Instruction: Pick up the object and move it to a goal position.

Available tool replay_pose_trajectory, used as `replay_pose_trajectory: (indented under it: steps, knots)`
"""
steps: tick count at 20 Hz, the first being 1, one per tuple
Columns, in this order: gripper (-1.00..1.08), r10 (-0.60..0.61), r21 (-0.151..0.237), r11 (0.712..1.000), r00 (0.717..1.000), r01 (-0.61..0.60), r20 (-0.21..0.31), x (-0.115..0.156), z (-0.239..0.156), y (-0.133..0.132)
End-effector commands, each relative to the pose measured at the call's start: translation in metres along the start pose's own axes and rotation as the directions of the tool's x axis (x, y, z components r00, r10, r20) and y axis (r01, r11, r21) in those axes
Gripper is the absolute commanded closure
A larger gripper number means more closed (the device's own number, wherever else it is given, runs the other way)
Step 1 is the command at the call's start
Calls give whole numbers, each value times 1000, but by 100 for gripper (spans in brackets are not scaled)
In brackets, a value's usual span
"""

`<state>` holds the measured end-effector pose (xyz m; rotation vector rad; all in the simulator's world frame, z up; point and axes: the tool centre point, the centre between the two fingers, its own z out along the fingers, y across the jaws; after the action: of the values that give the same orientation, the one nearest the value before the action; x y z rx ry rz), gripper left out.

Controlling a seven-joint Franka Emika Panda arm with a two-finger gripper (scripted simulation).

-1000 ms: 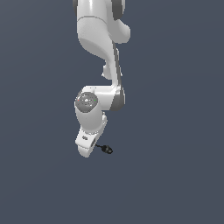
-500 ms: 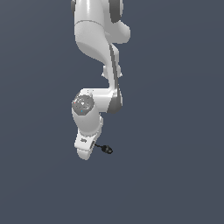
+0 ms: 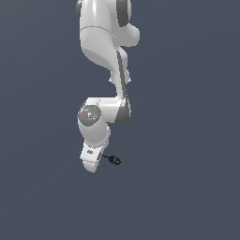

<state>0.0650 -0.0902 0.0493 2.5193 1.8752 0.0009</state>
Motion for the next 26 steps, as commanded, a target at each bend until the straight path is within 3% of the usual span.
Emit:
replay_pose_trajectory:
  steps: [1, 11, 12, 26]
  knots:
    - [-92, -1, 1, 1000, 1000, 1, 0, 0, 12, -1]
    - [-92, -3, 1, 1000, 1000, 3, 0, 0, 39, 0]
    - [108, -3, 1, 1000, 1000, 3, 0, 0, 39, 0]
    - [108, -4, 0, 1000, 1000, 4, 0, -1, 35, -1]
